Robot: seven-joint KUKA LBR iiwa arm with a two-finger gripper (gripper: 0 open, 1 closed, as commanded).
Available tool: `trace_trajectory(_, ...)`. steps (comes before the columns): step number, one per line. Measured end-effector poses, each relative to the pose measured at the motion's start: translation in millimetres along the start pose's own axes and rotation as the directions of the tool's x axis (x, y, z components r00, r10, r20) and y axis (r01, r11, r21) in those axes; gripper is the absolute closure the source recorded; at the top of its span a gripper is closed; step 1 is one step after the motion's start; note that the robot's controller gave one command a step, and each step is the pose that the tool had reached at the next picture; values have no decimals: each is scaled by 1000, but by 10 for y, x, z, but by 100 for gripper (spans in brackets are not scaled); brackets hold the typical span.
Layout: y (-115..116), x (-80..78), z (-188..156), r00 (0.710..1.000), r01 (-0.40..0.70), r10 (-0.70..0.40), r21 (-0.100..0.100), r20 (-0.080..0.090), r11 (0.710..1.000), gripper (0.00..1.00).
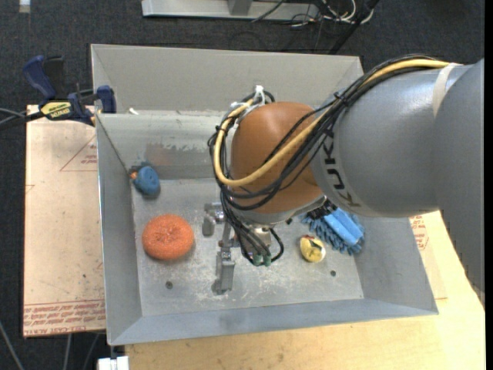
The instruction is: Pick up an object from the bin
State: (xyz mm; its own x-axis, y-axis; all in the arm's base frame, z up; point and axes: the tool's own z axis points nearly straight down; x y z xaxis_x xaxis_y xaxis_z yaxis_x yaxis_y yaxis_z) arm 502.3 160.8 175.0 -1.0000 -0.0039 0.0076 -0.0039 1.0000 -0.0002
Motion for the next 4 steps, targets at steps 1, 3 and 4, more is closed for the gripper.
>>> trace_trajectory(1,-7,-19,-42,1000,-3,3,-1,7,1000,0)
trace_trajectory(3,361,-343,857,999,36,-36,-2,7,999,0)
trace_trajectory(4,518,-451,1017,1000,-14,14,-10,28,1000,100)
